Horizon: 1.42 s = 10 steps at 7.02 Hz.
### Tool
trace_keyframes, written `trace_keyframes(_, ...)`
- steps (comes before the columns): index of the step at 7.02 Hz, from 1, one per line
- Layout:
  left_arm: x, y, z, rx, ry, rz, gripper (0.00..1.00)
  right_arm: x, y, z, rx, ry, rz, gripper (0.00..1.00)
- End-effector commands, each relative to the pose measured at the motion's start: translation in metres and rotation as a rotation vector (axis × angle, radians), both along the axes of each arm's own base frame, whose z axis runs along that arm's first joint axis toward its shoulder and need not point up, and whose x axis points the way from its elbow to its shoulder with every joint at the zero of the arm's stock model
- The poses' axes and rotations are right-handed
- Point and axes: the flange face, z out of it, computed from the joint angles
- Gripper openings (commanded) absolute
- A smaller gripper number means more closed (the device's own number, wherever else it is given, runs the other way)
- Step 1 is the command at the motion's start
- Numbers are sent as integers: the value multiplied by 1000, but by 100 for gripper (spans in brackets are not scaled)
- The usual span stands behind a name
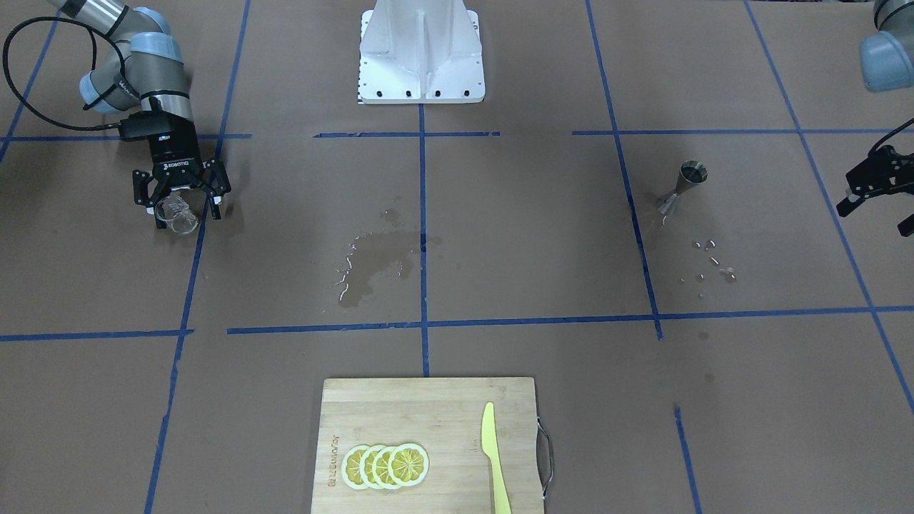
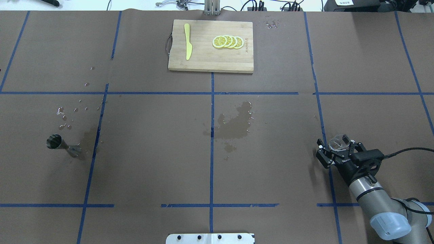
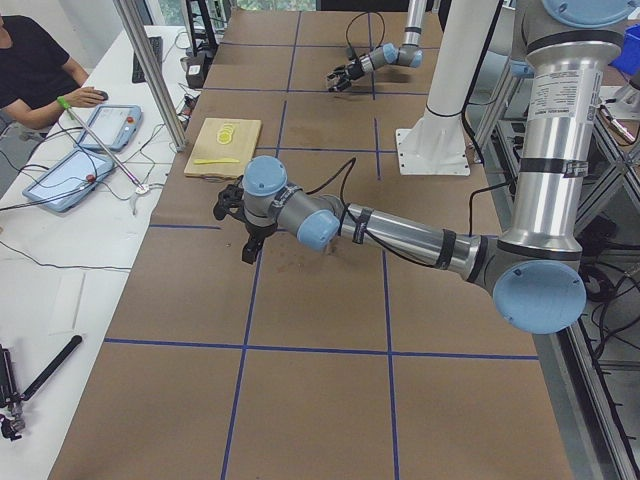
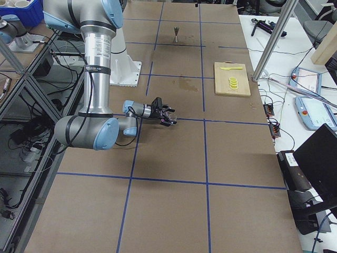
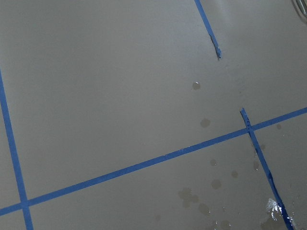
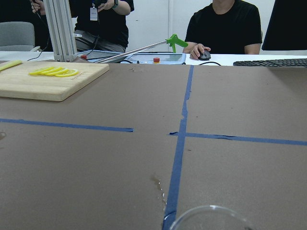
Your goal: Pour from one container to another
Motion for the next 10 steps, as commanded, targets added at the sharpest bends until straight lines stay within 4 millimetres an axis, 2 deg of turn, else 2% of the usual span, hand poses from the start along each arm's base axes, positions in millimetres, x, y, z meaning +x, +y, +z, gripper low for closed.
trace_keyframes(1, 0, 0, 1, -4, -1, 0, 100, 8, 3, 8, -14, 19, -41, 99)
trace_keyframes(2, 0, -1, 3, -7, -1, 0, 100, 23, 8, 9, -34, 32, -105, 99)
trace_keyframes(3, 0, -1, 3, -7, -2, 0, 100, 49, 16, 3, -43, 52, -167, 99)
trace_keyframes(4, 0, -1, 3, -7, -2, 0, 100, 60, 19, -8, -52, 34, -199, 99)
trace_keyframes(7, 0, -1, 3, -6, -3, -1, 100, 73, 32, -10, -118, 18, -342, 99)
trace_keyframes(8, 0, -1, 3, -7, -2, 0, 100, 87, 37, -4, -157, 29, -411, 99)
trace_keyframes(10, 0, -1, 3, -6, -3, -1, 100, 117, 34, 19, -234, 75, -485, 99)
